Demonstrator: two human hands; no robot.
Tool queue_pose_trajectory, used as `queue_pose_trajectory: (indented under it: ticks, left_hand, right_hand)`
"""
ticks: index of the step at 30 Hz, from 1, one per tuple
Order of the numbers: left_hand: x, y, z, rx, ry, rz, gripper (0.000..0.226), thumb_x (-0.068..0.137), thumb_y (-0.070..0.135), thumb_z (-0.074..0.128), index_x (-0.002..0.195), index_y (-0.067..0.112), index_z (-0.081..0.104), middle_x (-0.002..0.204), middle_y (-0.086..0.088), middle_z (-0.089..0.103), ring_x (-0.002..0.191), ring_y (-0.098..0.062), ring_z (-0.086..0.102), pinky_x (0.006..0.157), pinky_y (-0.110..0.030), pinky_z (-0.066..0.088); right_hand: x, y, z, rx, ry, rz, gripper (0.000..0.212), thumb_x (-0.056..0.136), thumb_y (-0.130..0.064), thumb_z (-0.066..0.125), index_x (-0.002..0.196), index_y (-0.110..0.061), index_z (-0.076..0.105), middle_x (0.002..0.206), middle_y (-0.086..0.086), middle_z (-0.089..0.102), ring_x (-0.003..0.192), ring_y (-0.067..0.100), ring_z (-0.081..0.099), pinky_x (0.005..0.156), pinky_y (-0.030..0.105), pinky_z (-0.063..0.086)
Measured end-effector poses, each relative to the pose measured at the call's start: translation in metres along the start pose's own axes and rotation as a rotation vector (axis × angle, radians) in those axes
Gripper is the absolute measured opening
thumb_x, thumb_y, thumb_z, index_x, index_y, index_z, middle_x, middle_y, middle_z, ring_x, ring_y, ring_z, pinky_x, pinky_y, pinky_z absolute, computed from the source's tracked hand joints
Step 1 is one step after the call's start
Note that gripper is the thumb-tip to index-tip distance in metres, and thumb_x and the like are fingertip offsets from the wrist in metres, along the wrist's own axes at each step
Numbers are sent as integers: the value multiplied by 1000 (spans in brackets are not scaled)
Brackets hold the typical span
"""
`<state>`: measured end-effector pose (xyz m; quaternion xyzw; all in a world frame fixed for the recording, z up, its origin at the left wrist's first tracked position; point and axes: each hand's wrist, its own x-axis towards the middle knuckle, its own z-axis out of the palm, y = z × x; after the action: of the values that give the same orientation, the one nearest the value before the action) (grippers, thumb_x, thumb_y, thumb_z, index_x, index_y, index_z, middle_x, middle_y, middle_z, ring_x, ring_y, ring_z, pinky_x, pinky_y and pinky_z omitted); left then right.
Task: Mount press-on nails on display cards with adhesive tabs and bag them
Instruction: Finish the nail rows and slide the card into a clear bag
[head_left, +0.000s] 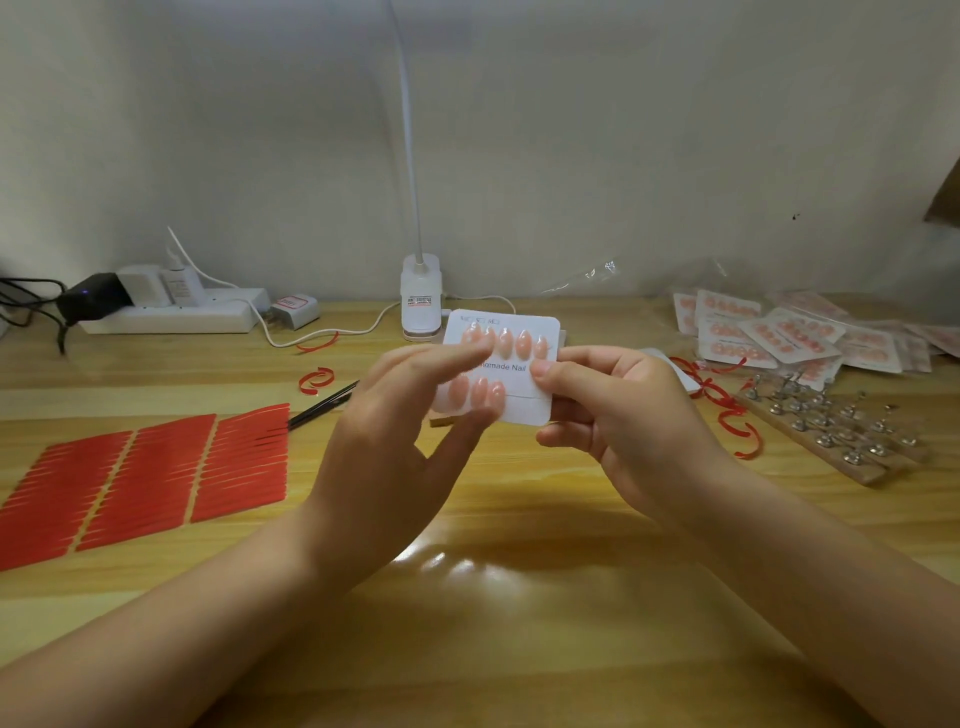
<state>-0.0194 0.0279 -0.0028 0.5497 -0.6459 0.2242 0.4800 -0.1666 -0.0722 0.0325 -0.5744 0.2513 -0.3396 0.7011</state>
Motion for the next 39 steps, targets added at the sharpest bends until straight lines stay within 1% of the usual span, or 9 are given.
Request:
queue_pose_trajectory:
  ticks: [6, 11, 20, 24, 28, 31, 33, 36, 39]
  left_hand:
    - [2, -3, -1, 117, 8, 103, 27, 85, 17, 70, 106, 0, 67, 91, -2, 72, 90, -25, 64, 86, -34, 48]
    - [3, -3, -2, 109, 26, 101, 23, 84, 11, 73, 105, 1, 69, 89, -1, 73, 84, -25, 65, 83, -34, 49]
    - [3, -3, -4, 159, 30, 126, 21, 81, 14, 77, 98, 3, 73, 87, 0, 74, 82, -27, 68, 78, -47, 52]
    - [2, -2, -4, 160, 36, 133, 17, 89, 13, 64, 100, 4, 73, 90, -6, 73, 95, -29, 68, 84, -48, 51]
    - [3, 4, -4, -144, 50, -102, 35, 90, 16, 63, 122, 12, 49, 124, 0, 57, 115, -18, 59, 97, -37, 49]
    - [7, 8, -3, -518, 35, -621, 49, 84, 25, 73, 123, 29, 45, 120, 1, 62, 105, -12, 64, 86, -25, 53]
    - [8, 5, -1, -743, 29, -861, 51, 80, 18, 74, 121, 30, 47, 107, -6, 71, 97, -15, 70, 76, -23, 55]
    - [6, 0, 3, -816, 38, -933, 50, 80, 7, 72, 119, 28, 49, 90, -5, 75, 89, -21, 72, 72, -26, 54]
    - [2, 0, 5, -769, 20, -911, 55, 71, 17, 75, 118, 30, 50, 90, -5, 75, 87, -20, 72, 73, -27, 55]
  right_hand:
    - [-4, 0, 2, -31, -33, -18, 8, 88, -4, 63, 92, -3, 70, 79, 11, 74, 69, 20, 69, 48, 20, 51]
    - [-3, 0, 3, -38, -30, -21, 7, 88, -3, 64, 92, -4, 70, 77, 10, 73, 67, 19, 69, 48, 20, 51]
    - [-1, 1, 1, -18, -39, -25, 8, 88, -4, 64, 93, -2, 70, 81, 13, 74, 68, 20, 69, 48, 20, 51]
    - [2, -1, -3, 21, -29, -13, 8, 88, -4, 63, 93, -2, 69, 78, 10, 74, 66, 18, 69, 47, 20, 50]
    - [7, 2, -6, 45, -2, 5, 6, 88, -4, 63, 89, -5, 69, 76, 9, 73, 63, 16, 68, 46, 21, 50]
    - [8, 7, -6, 40, -22, 10, 6, 88, -5, 63, 91, -5, 69, 79, 10, 73, 64, 17, 67, 47, 22, 50]
    - [9, 10, -6, 38, -47, 9, 8, 89, -6, 62, 93, -4, 69, 80, 11, 72, 65, 17, 66, 48, 22, 51]
    - [9, 17, -7, 4, -93, 28, 14, 89, -9, 61, 96, 1, 68, 84, 15, 71, 71, 21, 66, 52, 22, 53]
    - [9, 24, -6, -36, -171, 81, 27, 79, -19, 68, 99, -1, 68, 87, 15, 72, 71, 22, 69, 53, 22, 53]
